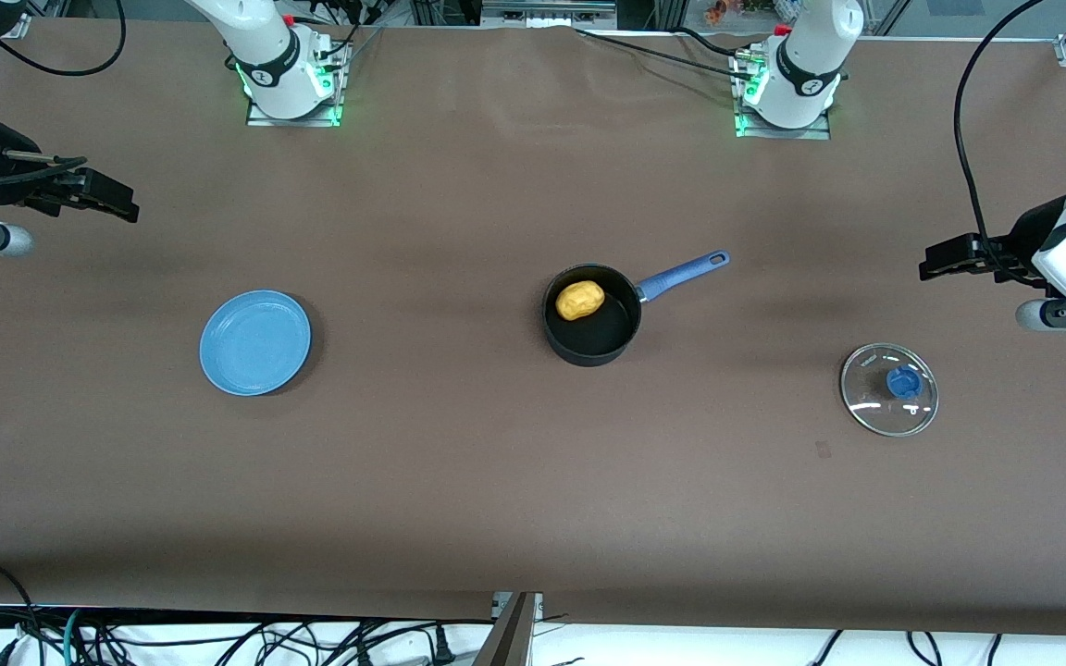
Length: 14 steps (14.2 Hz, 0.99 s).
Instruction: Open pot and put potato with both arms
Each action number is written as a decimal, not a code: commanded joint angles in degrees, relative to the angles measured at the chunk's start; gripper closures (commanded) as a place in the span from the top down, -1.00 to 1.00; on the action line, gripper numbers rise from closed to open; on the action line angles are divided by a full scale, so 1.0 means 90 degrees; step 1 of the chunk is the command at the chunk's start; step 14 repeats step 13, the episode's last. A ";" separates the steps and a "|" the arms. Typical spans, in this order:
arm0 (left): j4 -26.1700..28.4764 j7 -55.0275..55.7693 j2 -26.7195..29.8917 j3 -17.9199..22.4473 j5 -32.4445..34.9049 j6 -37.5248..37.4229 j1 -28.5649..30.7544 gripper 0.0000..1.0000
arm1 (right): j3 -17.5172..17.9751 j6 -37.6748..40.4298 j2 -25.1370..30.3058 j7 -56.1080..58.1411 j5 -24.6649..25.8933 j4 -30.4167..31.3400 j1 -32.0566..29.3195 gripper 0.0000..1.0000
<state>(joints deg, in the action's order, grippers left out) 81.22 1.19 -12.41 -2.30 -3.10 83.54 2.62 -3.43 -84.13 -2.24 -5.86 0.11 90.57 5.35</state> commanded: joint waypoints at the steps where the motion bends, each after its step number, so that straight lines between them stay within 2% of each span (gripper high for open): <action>1: -0.0148 0.0034 -0.0056 0.0012 -0.0144 -0.0093 0.0022 1.00 | 0.0078 0.0001 -0.0111 0.0152 0.0115 -0.0198 -0.0048 0.99; 5: -0.0148 0.0034 -0.0056 0.0012 -0.0144 -0.0093 0.0012 1.00 | 0.0069 0.0090 -0.0151 0.0133 0.0144 -0.0501 0.0099 0.99; 14: -0.0148 0.0034 -0.0056 0.0012 -0.0144 -0.0093 0.0021 1.00 | 0.0068 0.0187 -0.0151 0.0113 0.0085 -0.0512 0.0109 0.99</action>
